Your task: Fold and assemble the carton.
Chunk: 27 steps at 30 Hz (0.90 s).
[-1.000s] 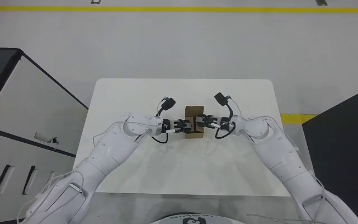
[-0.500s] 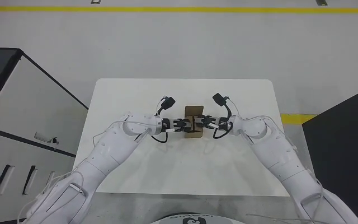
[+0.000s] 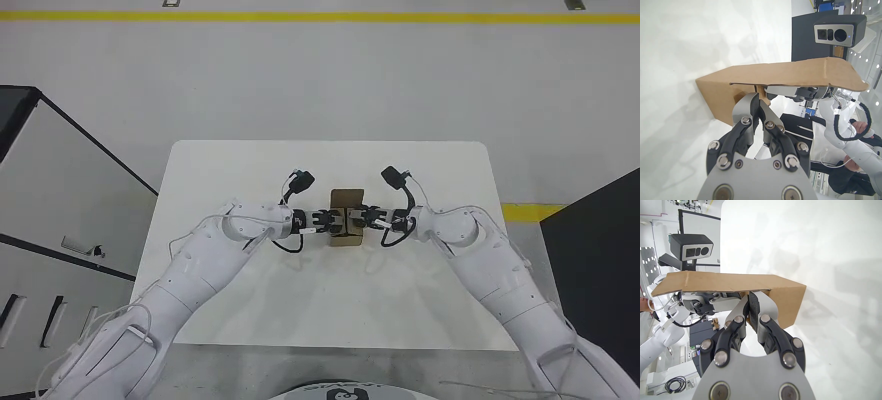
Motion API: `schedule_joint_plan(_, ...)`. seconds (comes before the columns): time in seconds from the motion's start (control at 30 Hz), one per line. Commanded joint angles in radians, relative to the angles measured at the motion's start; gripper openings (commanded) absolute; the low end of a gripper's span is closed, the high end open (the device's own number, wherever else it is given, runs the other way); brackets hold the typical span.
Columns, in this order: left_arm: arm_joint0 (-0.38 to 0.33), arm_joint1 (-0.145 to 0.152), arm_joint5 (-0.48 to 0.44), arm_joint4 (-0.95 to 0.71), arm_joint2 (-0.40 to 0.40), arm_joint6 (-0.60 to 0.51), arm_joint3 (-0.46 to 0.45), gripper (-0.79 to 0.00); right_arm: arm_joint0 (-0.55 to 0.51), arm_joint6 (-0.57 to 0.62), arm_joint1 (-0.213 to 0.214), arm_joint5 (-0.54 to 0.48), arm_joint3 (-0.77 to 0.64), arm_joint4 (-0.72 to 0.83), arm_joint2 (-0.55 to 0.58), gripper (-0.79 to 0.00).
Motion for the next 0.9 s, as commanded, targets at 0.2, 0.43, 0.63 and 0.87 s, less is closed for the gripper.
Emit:
schedule_joint_plan(0.2, 0.004, -0.002, -0.011, -0.002, -0.013, -0.001, -0.006, -0.785, 0.003, 0.004, -0.001, -0.019, -0.01, 0.01, 0.007, -0.785)
schedule_joint_plan(0.43, 0.005, -0.007, 0.005, 0.014, -0.01, -0.006, 0.001, -0.785, 0.006, 0.012, -0.004, -0.002, 0.002, -0.005, -0.002, -0.785)
schedule_joint_plan(0.63, 0.008, -0.007, -0.008, 0.012, -0.023, -0.002, -0.01, -0.785, 0.01, 0.011, -0.005, -0.009, 0.002, 0.002, 0.003, -0.785)
schedule_joint_plan(0.87, 0.017, -0.008, -0.004, 0.018, -0.03, -0.01, -0.006, -0.785, 0.001, 0.016, -0.004, -0.006, -0.007, -0.003, 0.008, -0.785)
